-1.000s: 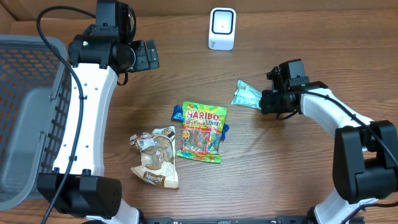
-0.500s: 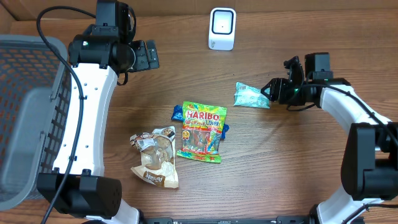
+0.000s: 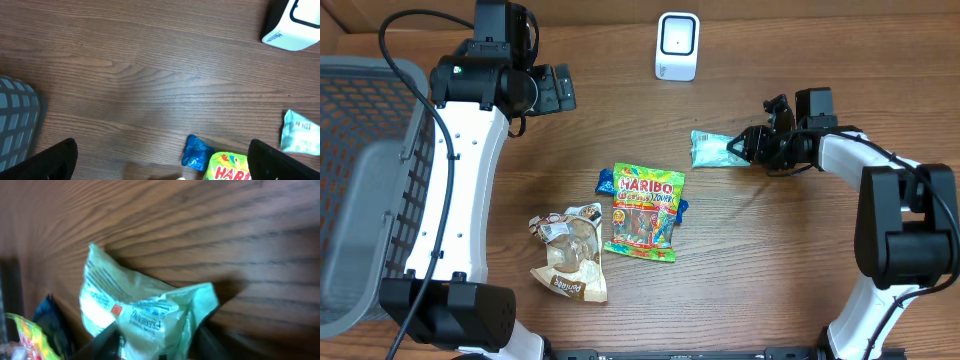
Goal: Scan the item barcode
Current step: 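Regrasp the pale green packet with the right gripper, then carry the pale green packet up to the white scanner face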
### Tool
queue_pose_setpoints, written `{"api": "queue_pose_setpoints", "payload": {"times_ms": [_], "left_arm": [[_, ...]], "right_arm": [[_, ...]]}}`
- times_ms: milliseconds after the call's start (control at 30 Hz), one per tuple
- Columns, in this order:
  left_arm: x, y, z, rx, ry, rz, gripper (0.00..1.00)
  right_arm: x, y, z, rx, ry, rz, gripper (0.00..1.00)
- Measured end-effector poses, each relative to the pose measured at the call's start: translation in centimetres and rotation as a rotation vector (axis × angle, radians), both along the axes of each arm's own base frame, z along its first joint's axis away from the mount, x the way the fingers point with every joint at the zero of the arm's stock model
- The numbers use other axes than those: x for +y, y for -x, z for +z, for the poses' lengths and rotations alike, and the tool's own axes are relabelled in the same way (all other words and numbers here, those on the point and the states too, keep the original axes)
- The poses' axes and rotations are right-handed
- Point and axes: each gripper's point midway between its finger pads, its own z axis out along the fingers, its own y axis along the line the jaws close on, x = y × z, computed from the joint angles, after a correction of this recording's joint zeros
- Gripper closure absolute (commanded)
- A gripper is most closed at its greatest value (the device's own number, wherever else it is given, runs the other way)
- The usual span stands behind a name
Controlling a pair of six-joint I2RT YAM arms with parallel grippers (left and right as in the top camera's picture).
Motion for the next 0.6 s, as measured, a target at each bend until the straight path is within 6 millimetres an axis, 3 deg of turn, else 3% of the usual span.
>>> {"api": "queue_pose_setpoints", "payload": {"times_ms": [100,433,500,600], "left_arm": [[0.0,0.0,0.0,0.000,0.000,0.000,0.00],[0.0,0.0,0.0,0.000,0.000,0.000,0.00],[0.0,0.0,0.0,0.000,0.000,0.000,0.00],[0.0,0.0,0.0,0.000,0.000,0.000,0.00]], "right_arm": [[0.2,0.0,-0.2,0.006,-0.017,0.003,0.96],[-0.6,0.7,0.9,0.121,-0.004,-0.060,0.96],[-1.2,0.8,1.9,0.132,0.044,-0.076,0.96],[-1.8,-0.4,5.1,0.082,0.132,-0.097,0.96]]}}
